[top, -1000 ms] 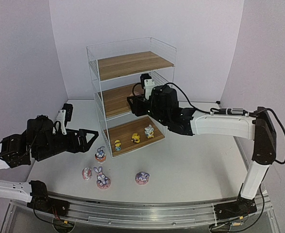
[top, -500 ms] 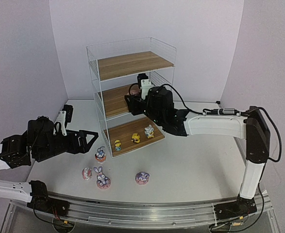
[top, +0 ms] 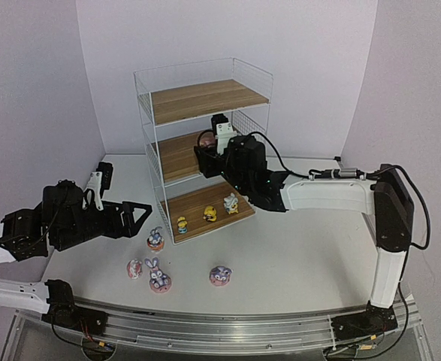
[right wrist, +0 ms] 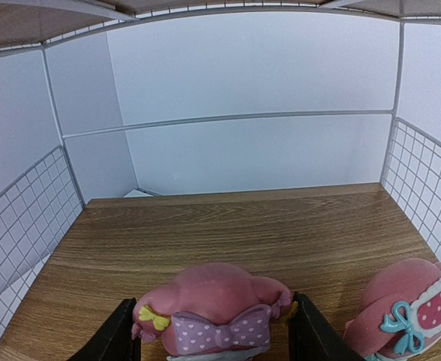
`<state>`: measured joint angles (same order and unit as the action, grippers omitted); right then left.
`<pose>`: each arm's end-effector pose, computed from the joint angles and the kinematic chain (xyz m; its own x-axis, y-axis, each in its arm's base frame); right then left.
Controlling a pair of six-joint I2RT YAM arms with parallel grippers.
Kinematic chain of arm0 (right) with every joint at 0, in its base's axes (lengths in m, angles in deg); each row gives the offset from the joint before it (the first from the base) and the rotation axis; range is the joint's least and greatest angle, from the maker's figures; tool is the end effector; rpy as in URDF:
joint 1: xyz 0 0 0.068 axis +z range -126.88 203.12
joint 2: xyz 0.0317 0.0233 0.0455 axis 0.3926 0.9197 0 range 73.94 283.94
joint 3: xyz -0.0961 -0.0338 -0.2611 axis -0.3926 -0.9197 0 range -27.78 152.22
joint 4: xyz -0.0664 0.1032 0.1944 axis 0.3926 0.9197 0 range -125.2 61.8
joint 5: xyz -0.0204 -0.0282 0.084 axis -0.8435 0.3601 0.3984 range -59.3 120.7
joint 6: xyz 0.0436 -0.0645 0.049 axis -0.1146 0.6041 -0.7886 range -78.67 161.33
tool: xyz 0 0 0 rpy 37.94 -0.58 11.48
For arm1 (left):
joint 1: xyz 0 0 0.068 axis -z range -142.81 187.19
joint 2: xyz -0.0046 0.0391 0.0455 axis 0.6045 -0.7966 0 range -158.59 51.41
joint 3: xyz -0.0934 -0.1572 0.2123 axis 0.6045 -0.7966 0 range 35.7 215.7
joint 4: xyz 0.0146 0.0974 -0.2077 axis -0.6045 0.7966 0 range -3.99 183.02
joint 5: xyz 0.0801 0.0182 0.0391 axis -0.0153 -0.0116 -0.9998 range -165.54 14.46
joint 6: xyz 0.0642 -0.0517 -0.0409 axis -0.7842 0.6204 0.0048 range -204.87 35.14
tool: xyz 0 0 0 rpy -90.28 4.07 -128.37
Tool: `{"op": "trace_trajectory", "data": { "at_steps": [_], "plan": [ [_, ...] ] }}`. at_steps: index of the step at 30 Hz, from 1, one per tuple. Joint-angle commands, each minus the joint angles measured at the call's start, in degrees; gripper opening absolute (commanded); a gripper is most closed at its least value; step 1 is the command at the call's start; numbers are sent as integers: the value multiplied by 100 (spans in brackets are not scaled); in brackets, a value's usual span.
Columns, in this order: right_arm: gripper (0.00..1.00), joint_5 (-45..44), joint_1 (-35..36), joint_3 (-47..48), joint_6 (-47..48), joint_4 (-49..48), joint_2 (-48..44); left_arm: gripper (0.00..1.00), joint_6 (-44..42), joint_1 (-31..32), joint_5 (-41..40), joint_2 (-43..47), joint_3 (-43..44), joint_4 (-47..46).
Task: Place and organize the plastic toys onto the shelf
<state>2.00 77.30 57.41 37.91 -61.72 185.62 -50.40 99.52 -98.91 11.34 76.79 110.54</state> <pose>0.3145 0.3679 0.3257 -0.0253 0.0543 -0.9982 -0.4294 0.9011 0.0599 0.1031 -0.1260 0.2923 -0.5172 -0.1323 -0.8456 0.4261 0.8171 -0.3884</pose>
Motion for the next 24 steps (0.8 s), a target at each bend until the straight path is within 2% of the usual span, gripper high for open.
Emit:
{"op": "trace_trajectory", "data": {
  "at_steps": [1,5,13,24],
  "plan": [
    [33,-159,-44,44,81,-362,71,100,-112,16,-138,104,30,-47],
    [43,-161,-43,-12,44,-405,29,100,-140,16,-139,79,48,-62],
    [56,-163,-44,-94,-7,-459,-29,100,-154,17,-102,35,57,-79],
    [66,-75,-44,-129,-91,-488,-96,100,-248,17,-88,12,66,-140]
  ]
}}
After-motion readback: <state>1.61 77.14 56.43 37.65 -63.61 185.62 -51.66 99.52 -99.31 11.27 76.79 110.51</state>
